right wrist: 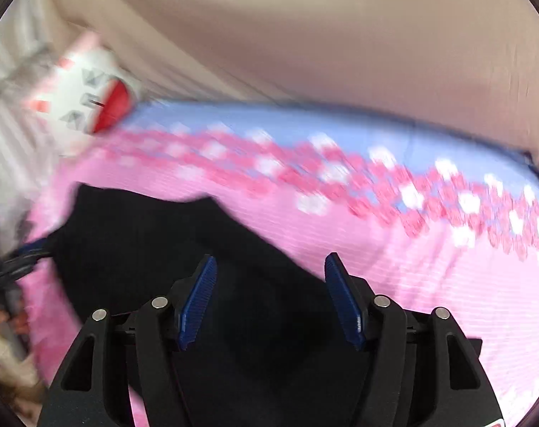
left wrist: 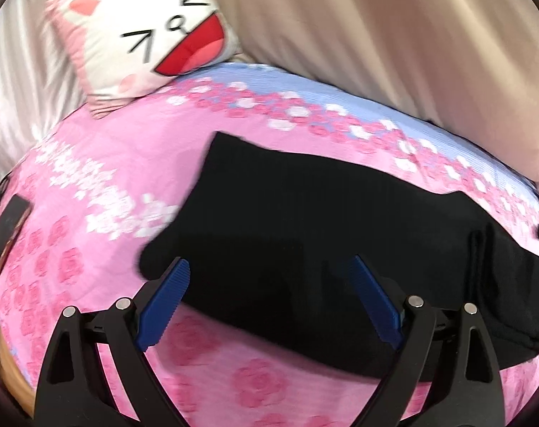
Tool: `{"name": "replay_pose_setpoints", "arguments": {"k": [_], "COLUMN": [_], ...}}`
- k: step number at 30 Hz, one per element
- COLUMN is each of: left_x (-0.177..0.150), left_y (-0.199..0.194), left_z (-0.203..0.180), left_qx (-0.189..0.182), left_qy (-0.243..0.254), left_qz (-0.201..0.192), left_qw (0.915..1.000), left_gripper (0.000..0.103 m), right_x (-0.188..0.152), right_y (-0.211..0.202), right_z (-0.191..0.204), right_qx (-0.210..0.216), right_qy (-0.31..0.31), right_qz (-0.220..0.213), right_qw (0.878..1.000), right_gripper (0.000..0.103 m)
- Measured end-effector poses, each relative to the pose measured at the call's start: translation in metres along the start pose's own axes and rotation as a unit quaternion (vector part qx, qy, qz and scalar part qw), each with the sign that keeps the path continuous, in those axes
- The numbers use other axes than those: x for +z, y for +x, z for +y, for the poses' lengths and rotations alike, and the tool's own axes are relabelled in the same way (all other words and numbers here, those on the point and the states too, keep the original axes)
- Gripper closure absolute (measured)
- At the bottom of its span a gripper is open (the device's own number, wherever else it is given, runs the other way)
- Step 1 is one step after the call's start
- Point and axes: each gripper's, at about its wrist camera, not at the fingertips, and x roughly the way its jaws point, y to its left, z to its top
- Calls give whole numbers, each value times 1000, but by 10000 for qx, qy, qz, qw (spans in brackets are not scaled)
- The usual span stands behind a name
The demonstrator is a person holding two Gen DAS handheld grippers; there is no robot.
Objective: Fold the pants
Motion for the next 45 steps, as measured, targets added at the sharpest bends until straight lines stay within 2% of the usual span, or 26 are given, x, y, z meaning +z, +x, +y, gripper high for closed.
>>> {"name": "replay_pose_setpoints", "arguments": {"k": [1,2,4,5,6,7,9,11,13,14,16,19,20,23,27,28,29,31,32,34,37,39,40,42,44,45], "left_x": [0,-1,-2,-3,-3,-2,-1,-1,-5,-7,-14,-23,-22,-13,2,5,8,12,13,11,9,8,8,9,9,9], "left_y": [2,3,10,12,12,11,8,5,7,8,9,17,17,25,42,44,46,46,50,52,50,50,50,52,54,55], "left_z": [-8,-13,-20,-20,-18,-14,-2,20,44,55,76,101,104,103,86,81,76,71,72,77,74,69,65,56,42,35], "left_qx": [-40,-32,89,155,243,288,433,588,626,576,317,-175,-265,-303,-782,-661,-505,-333,-571,-708,-624,-596,-601,-655,-619,-435], "left_qy": [67,124,219,244,228,194,60,-237,-631,-824,-1230,-1902,-2024,-2190,-2158,-2124,-2056,-1939,-1988,-2193,-2196,-2208,-2176,-2152,-2048,-1921], "left_qz": [31,55,123,162,179,167,130,163,312,393,513,686,544,407,379,340,336,292,415,474,441,406,378,348,323,296], "left_qw": [10000,9999,9996,9995,9993,9993,9990,9979,9956,9942,9906,9792,9774,9744,9726,9744,9767,9800,9775,9719,9726,9726,9734,9738,9763,9800], "left_gripper": [13,13,13,13,13,13,13,13,13,13,13,13,9,9,10,12,22,58,72,73,71,57,52,26,13,12], "right_x": [-2,-2,-7,-6,-3,4,12,17,16,12,4,-15,-21,-38,-57,-62,-68,-82,-91,-111,-150,-172,-183,-197,-203,-204], "right_y": [18,34,68,70,72,69,60,52,46,41,34,22,20,11,-8,-17,-27,-48,-62,-85,-108,-110,-107,-101,-96,-94], "right_z": [-1,3,9,11,10,6,6,18,35,45,61,82,87,95,76,64,47,14,-8,-49,-103,-122,-129,-130,-124,-119], "right_qx": [171,289,-19,-17,-19,46,211,359,448,551,696,870,860,683,530,446,290,-68,-320,-723,-955,-798,-535,25,488,522], "right_qy": [-29,-124,-446,-509,-468,-232,-6,-105,-223,-269,-338,-508,-564,-728,-467,-286,-33,480,808,1448,2389,2797,2976,3167,3217,3168], "right_qz": [185,324,515,244,273,246,77,-42,-112,-191,-353,-564,-589,-621,-683,-726,-810,-980,-1075,-1114,-938,-787,-683,-638,-696,-754], "right_qw": [9997,9990,9977,9984,9985,9994,9997,9993,9987,9979,9964,9933,9929,9931,9952,9960,9963,9940,9904,9805,9618,9535,9508,9464,9430,9440], "right_gripper": [89,98,99,99,99,90,87,83,71,69,54,50,50,50,45,44,42,37,37,34,28,28,28,28,27,24]}}
